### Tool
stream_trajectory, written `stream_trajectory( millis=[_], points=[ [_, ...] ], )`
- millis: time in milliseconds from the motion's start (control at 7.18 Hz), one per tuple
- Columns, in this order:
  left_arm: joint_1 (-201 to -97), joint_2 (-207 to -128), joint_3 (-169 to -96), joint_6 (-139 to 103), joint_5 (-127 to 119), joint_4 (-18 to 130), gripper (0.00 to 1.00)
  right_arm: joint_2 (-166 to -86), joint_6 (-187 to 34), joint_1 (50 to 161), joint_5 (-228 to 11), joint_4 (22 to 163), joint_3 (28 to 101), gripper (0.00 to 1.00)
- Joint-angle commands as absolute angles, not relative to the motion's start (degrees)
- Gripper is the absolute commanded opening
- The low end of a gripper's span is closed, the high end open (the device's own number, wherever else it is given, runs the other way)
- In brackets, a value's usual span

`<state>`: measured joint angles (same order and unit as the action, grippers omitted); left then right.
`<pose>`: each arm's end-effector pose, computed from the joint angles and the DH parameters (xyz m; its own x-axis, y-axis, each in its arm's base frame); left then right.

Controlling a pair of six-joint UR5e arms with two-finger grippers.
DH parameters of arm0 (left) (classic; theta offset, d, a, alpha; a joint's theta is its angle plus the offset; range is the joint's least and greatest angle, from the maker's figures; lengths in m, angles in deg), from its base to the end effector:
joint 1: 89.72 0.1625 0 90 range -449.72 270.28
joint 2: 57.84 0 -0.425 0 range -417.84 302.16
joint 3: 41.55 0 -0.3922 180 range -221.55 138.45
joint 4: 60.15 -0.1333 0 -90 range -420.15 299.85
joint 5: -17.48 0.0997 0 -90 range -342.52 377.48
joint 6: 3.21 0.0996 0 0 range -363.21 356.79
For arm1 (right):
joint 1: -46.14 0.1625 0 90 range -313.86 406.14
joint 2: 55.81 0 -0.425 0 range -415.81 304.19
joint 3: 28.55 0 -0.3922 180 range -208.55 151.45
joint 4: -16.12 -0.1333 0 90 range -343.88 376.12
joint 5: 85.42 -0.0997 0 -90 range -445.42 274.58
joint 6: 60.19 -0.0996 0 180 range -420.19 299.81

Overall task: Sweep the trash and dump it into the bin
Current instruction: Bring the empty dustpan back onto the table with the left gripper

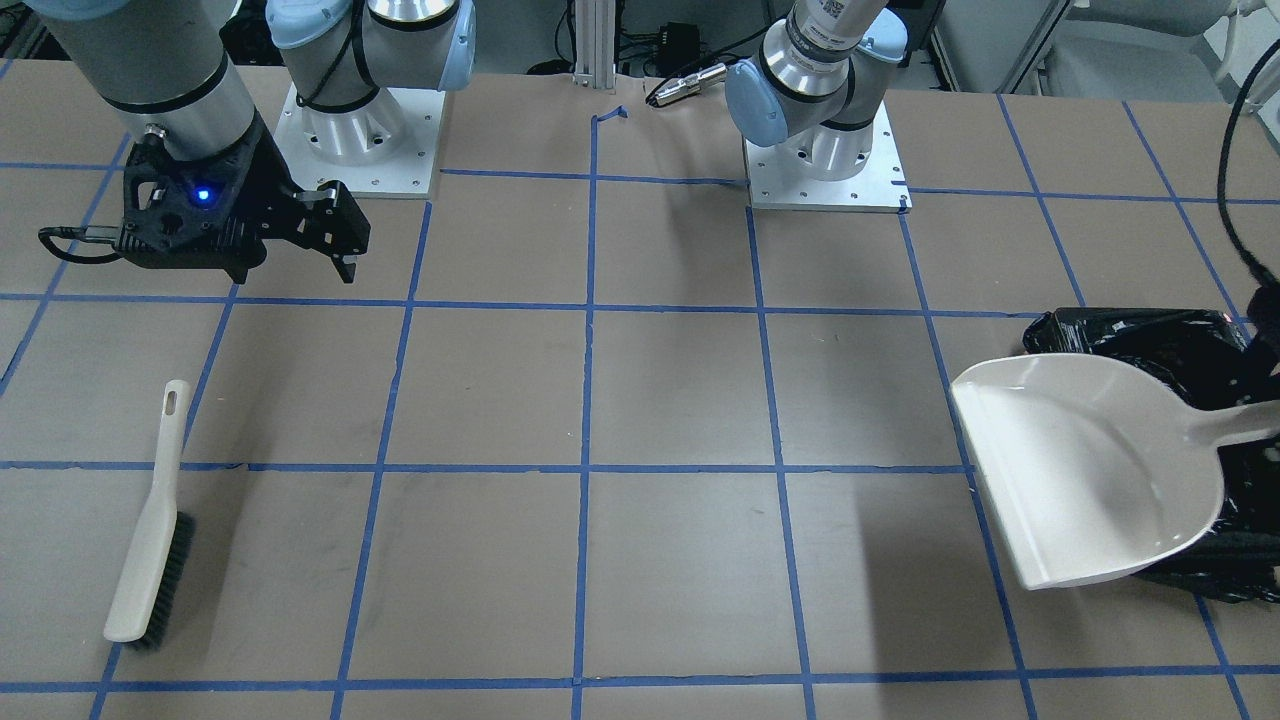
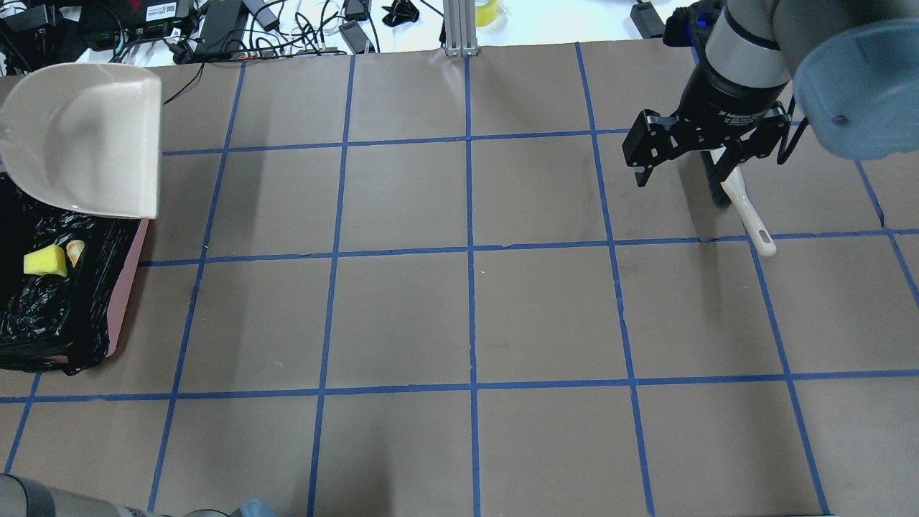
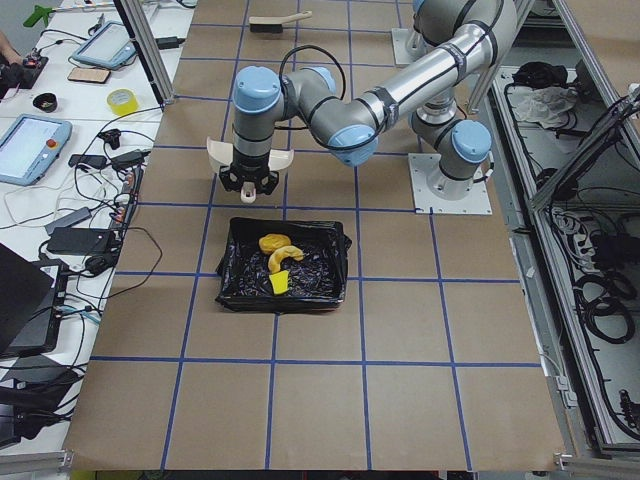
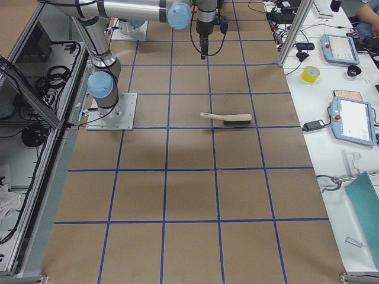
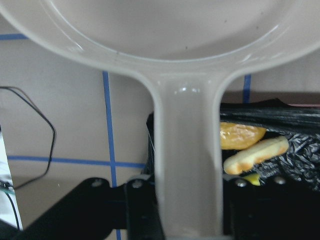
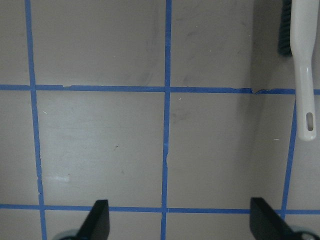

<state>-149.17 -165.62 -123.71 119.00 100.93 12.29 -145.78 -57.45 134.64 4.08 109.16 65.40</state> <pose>0.1946 -0.6144 0.4146 0.0339 0.9844 -0.1725 0.9989 -0.0387 -0.0250 0.1213 -0.4929 0.4591 -0.9997 -0.0215 -0.0095 -0.0216 0.9996 0.0160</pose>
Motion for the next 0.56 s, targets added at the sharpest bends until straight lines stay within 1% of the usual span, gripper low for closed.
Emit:
stream_trajectory(
  millis=[0, 279, 418],
  points=[
    [-157.2, -171.0, -123.6, 113.6, 100.8, 10.1, 0.0, -146.3, -57.6, 134.6, 4.0, 109.2, 65.3, 1.0],
    [-162.4, -176.1, -123.8, 112.9, 101.1, 7.4, 0.0, -148.3, -57.6, 134.7, 3.9, 109.0, 65.2, 1.0],
    [-163.1, -178.3, -123.9, 110.5, 100.5, 6.3, 0.0, -148.6, -57.5, 134.7, 3.2, 108.9, 65.2, 1.0]
  ],
)
